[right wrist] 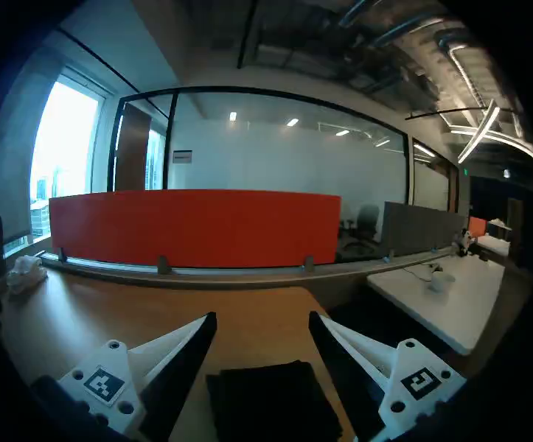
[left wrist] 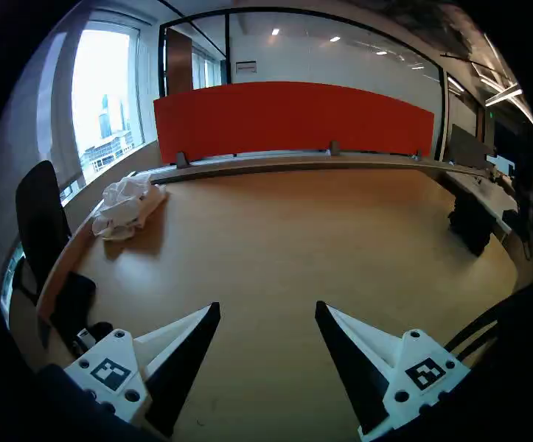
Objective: Fold towel
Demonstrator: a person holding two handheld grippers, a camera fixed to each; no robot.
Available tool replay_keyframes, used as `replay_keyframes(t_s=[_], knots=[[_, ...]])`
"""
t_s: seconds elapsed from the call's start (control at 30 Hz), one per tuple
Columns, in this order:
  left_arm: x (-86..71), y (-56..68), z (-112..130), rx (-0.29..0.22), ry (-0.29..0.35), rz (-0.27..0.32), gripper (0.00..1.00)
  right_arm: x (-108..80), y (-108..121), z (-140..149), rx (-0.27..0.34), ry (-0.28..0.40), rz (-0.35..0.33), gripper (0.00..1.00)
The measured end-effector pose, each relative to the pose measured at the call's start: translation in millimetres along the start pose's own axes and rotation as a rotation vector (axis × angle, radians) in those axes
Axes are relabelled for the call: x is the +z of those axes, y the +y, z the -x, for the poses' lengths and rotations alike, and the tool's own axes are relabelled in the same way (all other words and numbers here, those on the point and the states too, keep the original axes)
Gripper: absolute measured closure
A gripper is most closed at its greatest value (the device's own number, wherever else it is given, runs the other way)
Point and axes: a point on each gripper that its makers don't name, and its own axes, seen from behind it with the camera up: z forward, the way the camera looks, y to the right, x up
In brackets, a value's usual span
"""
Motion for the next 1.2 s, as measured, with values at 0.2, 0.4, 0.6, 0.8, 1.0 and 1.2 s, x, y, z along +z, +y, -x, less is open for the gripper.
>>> replay_keyframes(t_s=[0.2, 0.4, 0.6, 0.8, 1.0, 1.2], knots=[[5.6, -3.6, -12.9, -0.025, 0.034, -0.002, 0.04, -5.8, -19.8, -7.4, -0.005, 0.011, -0.024, 0.03], [13.3, -11.5, -29.5, -0.042, 0.074, -0.015, 0.04, -12.3, -55.2, -16.7, -0.033, 0.027, -0.072, 0.03], [20.9, -20.2, -53.5, -0.077, 0.126, -0.029, 0.04, -17.6, -98.1, -30.3, -0.027, 0.047, -0.127, 0.03], [27.2, -28.6, -81.5, -0.092, 0.189, -0.041, 0.04, -20.3, -134.7, -38.9, -0.016, 0.061, -0.163, 0.03], [30.2, -35.1, -106.8, -0.106, 0.245, -0.050, 0.04, -20.1, -160.9, -41.3, 0.000, 0.066, -0.177, 0.03], [30.8, -43.5, -128.3, -0.113, 0.297, -0.068, 0.04, -22.3, -186.5, -38.7, 0.018, 0.060, -0.195, 0.03]])
